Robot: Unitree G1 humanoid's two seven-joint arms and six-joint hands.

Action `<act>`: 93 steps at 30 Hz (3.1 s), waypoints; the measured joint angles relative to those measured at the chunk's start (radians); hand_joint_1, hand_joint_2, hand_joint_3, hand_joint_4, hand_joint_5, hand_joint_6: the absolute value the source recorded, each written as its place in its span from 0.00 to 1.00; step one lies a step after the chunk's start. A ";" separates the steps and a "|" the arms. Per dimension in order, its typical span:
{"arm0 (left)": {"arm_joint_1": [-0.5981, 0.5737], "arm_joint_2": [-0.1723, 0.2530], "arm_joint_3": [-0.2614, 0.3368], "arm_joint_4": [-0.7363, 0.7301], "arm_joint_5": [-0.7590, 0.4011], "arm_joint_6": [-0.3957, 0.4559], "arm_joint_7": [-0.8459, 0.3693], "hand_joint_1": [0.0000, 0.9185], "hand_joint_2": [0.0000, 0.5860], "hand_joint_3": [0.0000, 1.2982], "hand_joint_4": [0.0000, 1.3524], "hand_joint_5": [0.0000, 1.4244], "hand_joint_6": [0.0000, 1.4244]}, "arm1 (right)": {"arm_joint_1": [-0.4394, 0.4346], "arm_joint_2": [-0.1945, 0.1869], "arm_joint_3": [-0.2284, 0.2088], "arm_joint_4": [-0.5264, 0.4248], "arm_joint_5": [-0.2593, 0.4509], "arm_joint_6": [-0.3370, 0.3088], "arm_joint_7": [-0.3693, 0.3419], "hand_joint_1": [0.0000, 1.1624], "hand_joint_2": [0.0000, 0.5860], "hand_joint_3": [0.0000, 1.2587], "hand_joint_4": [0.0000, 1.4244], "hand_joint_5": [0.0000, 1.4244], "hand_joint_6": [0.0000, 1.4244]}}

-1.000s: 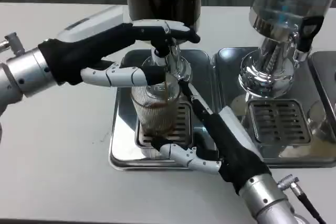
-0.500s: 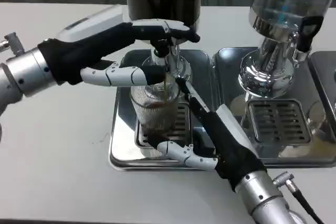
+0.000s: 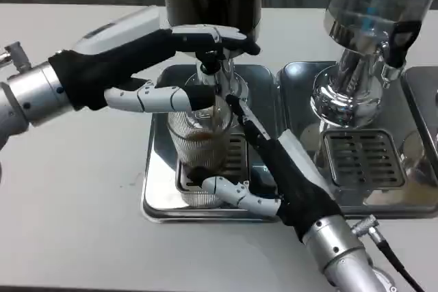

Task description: Grasp the cup under the faucet to collect the drink, then remove the cup.

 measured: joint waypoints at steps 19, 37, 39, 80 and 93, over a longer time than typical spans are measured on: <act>0.004 0.001 0.000 -0.008 0.000 0.000 0.001 0.00 0.27 0.19 0.13 0.12 0.09 | -0.020 0.000 -0.008 0.035 -0.002 -0.016 -0.030 0.43 0.20 0.00 0.00 0.00 0.01; 0.010 0.001 0.001 -0.012 0.000 0.002 0.009 0.00 0.27 0.19 0.12 0.12 0.09 | -0.057 -0.001 -0.029 0.082 -0.001 -0.030 -0.041 0.38 0.07 0.00 0.00 0.00 0.01; 0.010 0.001 0.001 -0.012 0.000 0.002 0.010 0.00 0.27 0.19 0.12 0.12 0.09 | -0.057 -0.001 -0.030 0.085 -0.001 -0.030 -0.042 0.37 0.05 0.00 0.00 0.00 0.01; 0.014 0.009 0.108 0.149 -0.045 0.029 0.080 0.00 0.27 0.17 0.12 0.14 0.11 | -0.064 0.006 -0.042 0.100 0.006 -0.059 -0.043 0.45 0.29 0.00 0.00 0.00 0.01; 0.021 0.007 0.167 0.150 -0.134 0.059 0.050 0.00 0.25 0.21 0.20 0.21 0.20 | -0.075 0.005 -0.043 0.105 0.013 -0.060 -0.043 0.44 0.31 0.00 0.00 0.00 0.02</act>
